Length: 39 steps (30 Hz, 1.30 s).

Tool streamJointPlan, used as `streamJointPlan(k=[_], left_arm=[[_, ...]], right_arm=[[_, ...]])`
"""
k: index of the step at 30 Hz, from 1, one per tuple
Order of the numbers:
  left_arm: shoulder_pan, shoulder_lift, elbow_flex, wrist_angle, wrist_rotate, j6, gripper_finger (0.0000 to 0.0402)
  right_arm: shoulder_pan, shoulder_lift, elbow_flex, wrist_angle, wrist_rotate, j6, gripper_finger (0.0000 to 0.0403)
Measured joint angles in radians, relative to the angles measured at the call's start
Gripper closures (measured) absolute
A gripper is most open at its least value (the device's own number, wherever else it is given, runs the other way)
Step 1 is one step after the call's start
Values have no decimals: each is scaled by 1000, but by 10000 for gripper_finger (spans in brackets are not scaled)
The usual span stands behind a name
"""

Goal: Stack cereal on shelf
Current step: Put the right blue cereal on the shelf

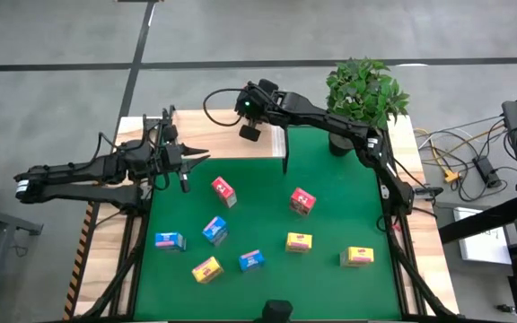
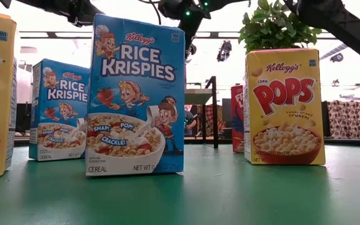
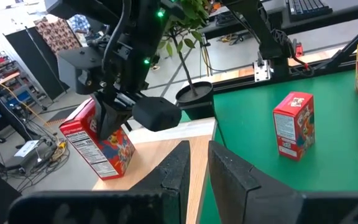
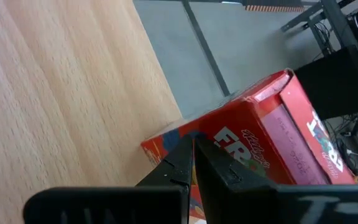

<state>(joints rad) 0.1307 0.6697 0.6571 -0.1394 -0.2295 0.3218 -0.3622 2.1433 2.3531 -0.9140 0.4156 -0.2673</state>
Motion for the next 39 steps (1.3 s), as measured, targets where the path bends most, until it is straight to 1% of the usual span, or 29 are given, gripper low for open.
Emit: streamJointPlan(k=[23,25,26,28,33,36,39], left_arm=[[0,3,0,0,0,2,361],[0,3,0,0,0,2,361],[0,3,0,0,0,2,361],[0,3,0,-2,0,2,361],[0,3,0,-3,0,2,361],[0,3,0,-6,0,2,361],[0,3,0,-10,0,2,361]], right_arm=[[0,0,0,55,0,1,394],[5,-1,0,55,-13,-5,394],[10,-4,-1,54,-34,-2,394],[26,-19,-2,51,-110,27,394],[75,-61,0,17,-381,162,394],[114,-62,0,-40,-520,229,394],[164,-62,0,-146,-673,236,394]])
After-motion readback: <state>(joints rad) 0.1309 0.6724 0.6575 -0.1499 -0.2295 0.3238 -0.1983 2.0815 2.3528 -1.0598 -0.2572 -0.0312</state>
